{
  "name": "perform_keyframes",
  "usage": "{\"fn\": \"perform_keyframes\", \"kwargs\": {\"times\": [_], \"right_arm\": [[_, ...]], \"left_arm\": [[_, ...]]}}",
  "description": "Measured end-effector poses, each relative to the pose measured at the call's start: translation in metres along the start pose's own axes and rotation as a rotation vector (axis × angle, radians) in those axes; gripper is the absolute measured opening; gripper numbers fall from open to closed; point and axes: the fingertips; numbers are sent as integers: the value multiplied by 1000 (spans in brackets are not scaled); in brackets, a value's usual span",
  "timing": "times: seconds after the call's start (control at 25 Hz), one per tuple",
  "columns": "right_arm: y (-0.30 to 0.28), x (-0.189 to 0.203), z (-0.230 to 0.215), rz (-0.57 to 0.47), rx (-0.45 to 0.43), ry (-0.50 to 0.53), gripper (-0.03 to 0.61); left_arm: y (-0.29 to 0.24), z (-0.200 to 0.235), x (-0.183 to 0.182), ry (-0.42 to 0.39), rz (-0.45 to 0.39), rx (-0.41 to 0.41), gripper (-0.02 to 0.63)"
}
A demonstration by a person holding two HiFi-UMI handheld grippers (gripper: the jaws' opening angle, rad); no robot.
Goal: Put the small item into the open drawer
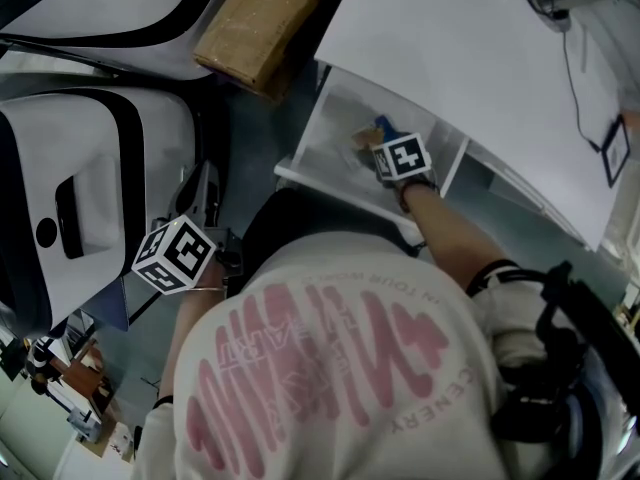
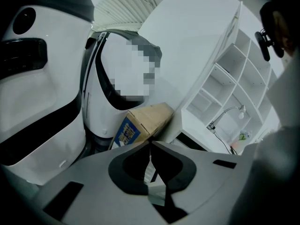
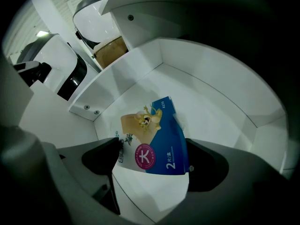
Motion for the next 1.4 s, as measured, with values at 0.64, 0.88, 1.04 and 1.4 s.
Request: {"fn": "perform_keyframes", "kwargs": {"times": [0.64, 0.88, 1.04, 1.4], "right_arm": [[8, 23, -5, 145, 101, 16, 433], [7, 21, -1, 129, 87, 71, 433], [3, 12, 8, 81, 40, 125, 433], [11, -6, 8, -31, 19, 173, 431]], "left_arm": [[11, -6, 5, -8, -24, -16, 38], [20, 1, -5, -8, -56, -39, 38], [23, 4, -7, -5, -67, -47, 38], [19, -3, -8, -16, -82, -25, 38]]}}
Point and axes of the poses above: the fingertips, and each gripper's own axes: y backward along the fingers, z to its left, x out of its underside, and after that the axes turned 9 degrees about -y, right-handed
